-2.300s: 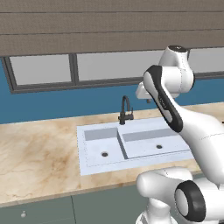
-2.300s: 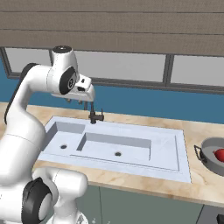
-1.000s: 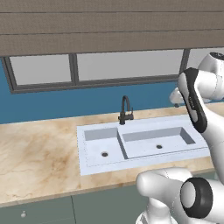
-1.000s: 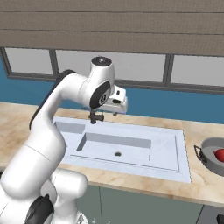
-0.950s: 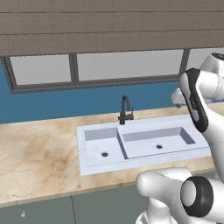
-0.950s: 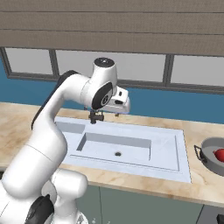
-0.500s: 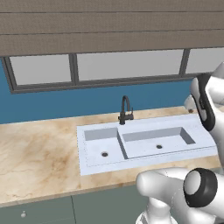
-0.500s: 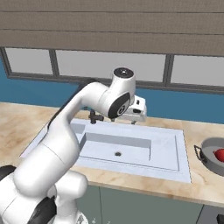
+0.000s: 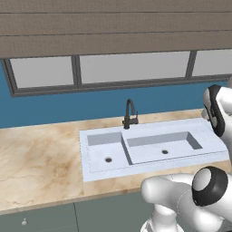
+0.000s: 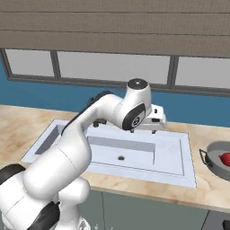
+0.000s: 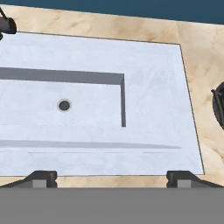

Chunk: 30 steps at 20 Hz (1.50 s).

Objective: Dump the onion from the pot into the sink. Then turn on the water and wash the onion. Then turn off the water and put the onion back in the pot.

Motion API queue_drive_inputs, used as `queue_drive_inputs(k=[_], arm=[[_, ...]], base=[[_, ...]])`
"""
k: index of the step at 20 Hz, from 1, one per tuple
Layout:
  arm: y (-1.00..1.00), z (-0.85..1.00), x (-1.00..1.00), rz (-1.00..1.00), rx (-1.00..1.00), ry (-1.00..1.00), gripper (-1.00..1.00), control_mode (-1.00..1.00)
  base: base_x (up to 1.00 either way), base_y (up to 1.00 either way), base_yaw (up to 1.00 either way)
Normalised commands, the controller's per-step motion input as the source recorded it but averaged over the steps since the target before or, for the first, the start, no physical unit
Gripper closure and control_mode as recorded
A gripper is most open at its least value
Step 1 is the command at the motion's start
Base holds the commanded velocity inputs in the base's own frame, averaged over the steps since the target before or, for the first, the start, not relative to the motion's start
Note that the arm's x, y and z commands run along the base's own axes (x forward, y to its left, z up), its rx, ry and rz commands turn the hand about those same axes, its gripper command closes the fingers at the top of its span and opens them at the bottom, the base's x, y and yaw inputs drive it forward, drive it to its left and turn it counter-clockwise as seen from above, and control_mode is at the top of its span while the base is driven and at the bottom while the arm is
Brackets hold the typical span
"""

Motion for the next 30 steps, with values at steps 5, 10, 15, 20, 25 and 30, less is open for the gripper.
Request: queue_drive_inputs(k=[5, 10, 15, 20, 25, 30], arm=[[-0.39, -0.01, 0.15, -0.04, -0.08, 0.0, -1.0, -1.0], [-0.5, 0.0, 0.18, -0.05, 0.0, 0.03, -1.0, -1.0], [-0.53, -0.03, 0.23, -0.07, 0.0, 0.1, -1.0, -1.0], [-0.51, -0.17, 0.21, -0.05, 0.01, 0.16, -1.0, -1.0], [-0.52, -0.23, 0.18, -0.03, 0.05, 0.1, -1.0, -1.0], [-0.52, -0.28, 0.16, 0.0, 0.16, 0.0, -1.0, -1.0]], base=[[0.0, 0.0, 0.0], [0.0, 0.0, 0.0], [0.0, 0.0, 0.0], [0.0, 0.0, 0.0], [0.0, 0.0, 0.0], [0.0, 0.0, 0.0]])
